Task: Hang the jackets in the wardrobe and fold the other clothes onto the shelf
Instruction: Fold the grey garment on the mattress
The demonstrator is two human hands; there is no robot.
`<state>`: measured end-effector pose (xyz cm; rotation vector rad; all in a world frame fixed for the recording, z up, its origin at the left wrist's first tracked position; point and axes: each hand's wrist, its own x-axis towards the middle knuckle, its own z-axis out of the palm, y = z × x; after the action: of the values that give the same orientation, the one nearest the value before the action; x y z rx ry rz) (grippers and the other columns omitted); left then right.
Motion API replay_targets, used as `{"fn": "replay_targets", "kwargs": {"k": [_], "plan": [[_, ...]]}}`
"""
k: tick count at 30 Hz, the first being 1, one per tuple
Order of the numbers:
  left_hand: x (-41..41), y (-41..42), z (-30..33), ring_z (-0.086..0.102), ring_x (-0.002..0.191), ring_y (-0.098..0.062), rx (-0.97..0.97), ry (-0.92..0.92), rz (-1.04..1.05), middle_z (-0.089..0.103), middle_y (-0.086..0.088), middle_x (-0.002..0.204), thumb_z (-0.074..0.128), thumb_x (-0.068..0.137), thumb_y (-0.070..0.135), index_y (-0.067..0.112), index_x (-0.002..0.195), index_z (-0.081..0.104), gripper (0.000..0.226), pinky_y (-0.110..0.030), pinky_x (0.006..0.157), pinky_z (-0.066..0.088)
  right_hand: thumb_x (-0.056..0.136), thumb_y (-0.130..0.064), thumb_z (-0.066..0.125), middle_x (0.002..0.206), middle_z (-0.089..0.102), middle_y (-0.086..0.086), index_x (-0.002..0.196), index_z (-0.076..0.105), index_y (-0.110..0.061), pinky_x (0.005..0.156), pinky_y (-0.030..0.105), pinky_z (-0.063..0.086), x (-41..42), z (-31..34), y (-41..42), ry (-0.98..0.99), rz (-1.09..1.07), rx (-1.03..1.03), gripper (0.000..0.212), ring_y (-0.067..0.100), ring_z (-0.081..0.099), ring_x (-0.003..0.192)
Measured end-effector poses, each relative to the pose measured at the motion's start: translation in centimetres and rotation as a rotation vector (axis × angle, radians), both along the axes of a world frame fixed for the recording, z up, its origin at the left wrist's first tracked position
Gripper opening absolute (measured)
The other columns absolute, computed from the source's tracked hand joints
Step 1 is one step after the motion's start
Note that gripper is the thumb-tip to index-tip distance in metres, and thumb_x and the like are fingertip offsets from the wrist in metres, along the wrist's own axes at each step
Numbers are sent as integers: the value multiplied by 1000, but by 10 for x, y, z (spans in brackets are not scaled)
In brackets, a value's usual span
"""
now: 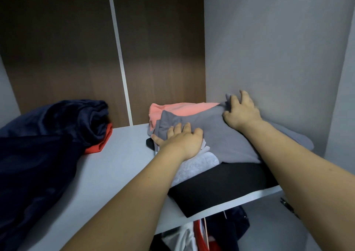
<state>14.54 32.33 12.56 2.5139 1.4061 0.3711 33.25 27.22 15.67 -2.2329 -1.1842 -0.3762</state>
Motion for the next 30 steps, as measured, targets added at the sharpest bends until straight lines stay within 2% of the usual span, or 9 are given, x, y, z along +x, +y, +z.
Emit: {"fn": "replay_targets", "kwargs": {"k": [3, 6, 9, 15, 18, 20, 22, 26, 30], "plan": [[1, 3, -3, -10, 151, -17, 4, -2, -2, -6, 7, 165, 8, 95, 46, 33, 157, 7, 63, -71, 106, -18, 93, -30, 46, 162, 8, 9, 145, 40, -14, 119, 44, 7, -3, -1, 1, -232, 58, 47, 54, 23, 11, 148], [3, 5, -4, -9, 151, -17, 17, 2, 1, -4, 8, 165, 9, 95, 46, 33, 156, 7, 63, -70, 107, -18, 97, -25, 35, 154, 31, 12, 133, 54, -10, 116, 41, 23, 0, -1, 7, -88, 118, -124, 43, 26, 28, 142], [4, 7, -6, -9, 151, -16, 13, -5, 5, -4, 9, 165, 9, 94, 46, 34, 156, 8, 63, -70, 106, -19, 99, -23, 29, 150, 39, 11, 136, 52, -10, 114, 42, 28, 1, -1, 10, 54, 158, -217, 46, 27, 28, 142], [-2, 1, 0, -8, 151, -15, -23, 0, 12, -5, 9, 165, 9, 96, 47, 36, 157, 6, 62, -67, 110, -16, 99, -24, 32, 147, 40, 13, 131, 52, -6, 112, 42, 30, -16, 9, -15, 72, 127, -239, 42, 29, 32, 138], [-11, -13, 16, 9, 151, -24, 1, 48, -1, 10, 1, 165, 10, 98, 44, 29, 153, 25, 59, -65, 114, -1, 96, -27, 42, 139, 48, 14, 126, 53, -7, 105, 39, 36, -31, 22, -49, 17, 135, -146, 38, 32, 44, 128], [-20, -27, 31, 29, 141, -32, 60, 32, -15, 33, -6, 155, 15, 98, 40, 20, 140, 44, 55, -61, 112, 19, 96, -29, 46, 145, 46, 14, 138, 47, -8, 109, 38, 33, -42, 32, -79, -11, 183, -80, 47, 31, 42, 133], [-29, -47, 42, 39, 131, -35, 176, -46, -28, 45, -10, 143, 21, 97, 38, 15, 128, 51, 49, -56, 107, 29, 97, -31, 47, 153, 38, 12, 148, 36, -9, 112, 34, 27, -53, 41, -110, -18, 224, -31, 57, 28, 35, 140], [-41, -100, 47, 37, 135, -32, 451, -147, -62, 42, -8, 147, 28, 99, 42, 16, 138, 45, 50, -52, 115, 21, 98, -33, 48, 158, 30, 9, 152, 29, -11, 112, 29, 25, -65, 43, -165, 12, 262, -10, 61, 25, 31, 143], [-46, -155, 38, 31, 140, -26, 612, -150, -126, 34, -4, 154, 33, 100, 42, 15, 147, 35, 54, -50, 117, 16, 97, -28, 47, 157, 30, 10, 152, 28, -11, 113, 34, 26, -76, 32, -221, 0, 258, -51, 61, 27, 32, 142]]}}
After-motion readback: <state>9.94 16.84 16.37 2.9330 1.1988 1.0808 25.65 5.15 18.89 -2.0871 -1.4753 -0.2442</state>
